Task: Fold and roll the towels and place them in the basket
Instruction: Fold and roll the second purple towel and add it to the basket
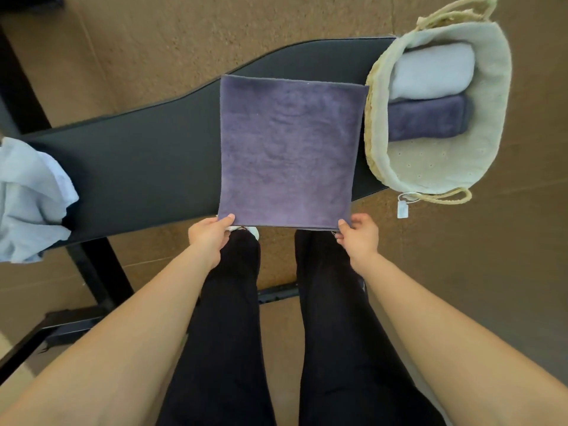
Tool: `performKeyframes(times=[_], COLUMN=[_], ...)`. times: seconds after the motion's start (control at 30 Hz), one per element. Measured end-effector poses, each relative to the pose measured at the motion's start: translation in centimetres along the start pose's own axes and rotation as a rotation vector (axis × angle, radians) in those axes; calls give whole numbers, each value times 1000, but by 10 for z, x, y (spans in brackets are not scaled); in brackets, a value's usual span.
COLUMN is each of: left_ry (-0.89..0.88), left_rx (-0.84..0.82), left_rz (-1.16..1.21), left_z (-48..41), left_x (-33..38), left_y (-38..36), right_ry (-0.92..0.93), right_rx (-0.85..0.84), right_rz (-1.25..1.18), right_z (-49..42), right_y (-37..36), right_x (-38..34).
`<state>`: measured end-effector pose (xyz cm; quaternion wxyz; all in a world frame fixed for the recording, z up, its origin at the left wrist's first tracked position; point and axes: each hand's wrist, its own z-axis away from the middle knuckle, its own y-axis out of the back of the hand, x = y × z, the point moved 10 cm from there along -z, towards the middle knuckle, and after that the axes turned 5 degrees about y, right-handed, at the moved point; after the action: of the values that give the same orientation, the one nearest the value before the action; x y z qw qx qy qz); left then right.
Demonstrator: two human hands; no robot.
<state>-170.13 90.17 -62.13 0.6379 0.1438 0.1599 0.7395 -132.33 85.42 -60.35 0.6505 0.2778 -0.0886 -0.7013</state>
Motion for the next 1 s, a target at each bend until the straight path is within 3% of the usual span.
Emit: performKeyframes(times=[0.2,0.4,0.5,0.63,0.83,1.0], left_ry=[-225,-390,-418,-432,-440,-496], left_rx=[-23,-203,-259,-298,-295,-450], left_rz=[30,-26,42,104,111,14], left_z=[26,59,68,75,81,79], left_x=[51,123,158,193,218,226], left_y=[28,4,-16,-43,-69,-92], right_ry=[99,62,128,279,356,477], right_rx=[-9,-1,-8,-7,4,-12], right_rz=[-142,-462,-530,-482,-397,-291], right_z=[29,23,16,11,-3,-4], right_y=[-1,6,7,6,0,-1], right_x=[-28,-71,-103,-144,-175,-199])
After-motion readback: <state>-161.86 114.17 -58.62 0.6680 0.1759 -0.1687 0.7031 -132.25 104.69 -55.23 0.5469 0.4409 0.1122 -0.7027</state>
